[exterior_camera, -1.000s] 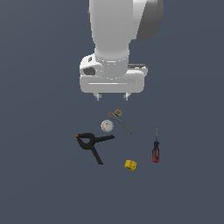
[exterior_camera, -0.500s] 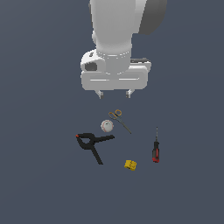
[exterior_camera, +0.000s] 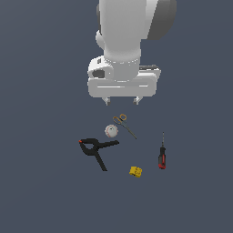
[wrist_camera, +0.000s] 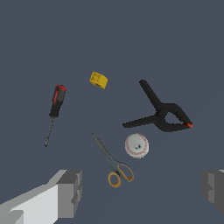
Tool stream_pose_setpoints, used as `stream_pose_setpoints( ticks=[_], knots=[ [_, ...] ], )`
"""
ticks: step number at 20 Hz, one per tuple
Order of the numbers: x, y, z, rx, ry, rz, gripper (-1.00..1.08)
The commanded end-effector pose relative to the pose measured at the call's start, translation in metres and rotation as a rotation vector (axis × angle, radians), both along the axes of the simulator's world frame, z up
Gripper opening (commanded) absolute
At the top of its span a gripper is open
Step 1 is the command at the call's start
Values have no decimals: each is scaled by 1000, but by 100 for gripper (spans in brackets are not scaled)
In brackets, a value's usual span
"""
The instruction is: Pick up a designated object from a clutter of objects.
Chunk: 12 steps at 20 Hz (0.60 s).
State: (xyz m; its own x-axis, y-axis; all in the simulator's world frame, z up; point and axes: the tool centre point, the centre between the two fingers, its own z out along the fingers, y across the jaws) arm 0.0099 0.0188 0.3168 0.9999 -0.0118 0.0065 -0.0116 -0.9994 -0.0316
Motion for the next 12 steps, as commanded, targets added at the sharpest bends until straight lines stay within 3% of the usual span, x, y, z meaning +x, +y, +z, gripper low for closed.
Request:
stream_pose_setpoints(
  ticks=[1, 12],
  knots=[
    [5, 7, -8, -3, 2, -10, 100],
    [37, 73, -81, -23, 6, -94, 100]
  ],
)
